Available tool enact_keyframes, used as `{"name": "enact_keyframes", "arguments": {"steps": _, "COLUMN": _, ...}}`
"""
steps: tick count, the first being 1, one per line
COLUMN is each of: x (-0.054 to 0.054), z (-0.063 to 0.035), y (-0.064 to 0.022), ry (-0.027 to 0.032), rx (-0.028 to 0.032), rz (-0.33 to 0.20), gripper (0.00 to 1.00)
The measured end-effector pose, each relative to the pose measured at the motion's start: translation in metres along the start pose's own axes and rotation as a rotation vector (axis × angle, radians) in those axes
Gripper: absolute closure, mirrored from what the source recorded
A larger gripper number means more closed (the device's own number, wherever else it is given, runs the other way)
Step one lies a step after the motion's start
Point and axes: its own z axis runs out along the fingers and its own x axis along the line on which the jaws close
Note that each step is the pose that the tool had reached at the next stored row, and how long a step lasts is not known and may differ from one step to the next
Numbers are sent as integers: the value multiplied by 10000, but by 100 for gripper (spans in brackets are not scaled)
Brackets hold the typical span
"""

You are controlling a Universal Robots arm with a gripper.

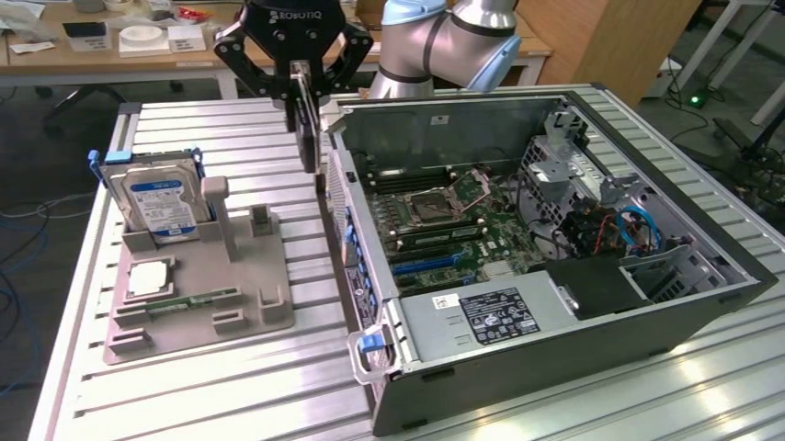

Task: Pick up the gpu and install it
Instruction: 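Pick up the gpu and move the gpu toward the slot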

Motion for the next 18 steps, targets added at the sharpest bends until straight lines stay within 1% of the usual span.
{"name": "enact_keyframes", "arguments": {"steps": 18, "x": -138, "z": 4, "y": -1, "ry": 0, "rx": 0, "rz": -1, "gripper": 72}}
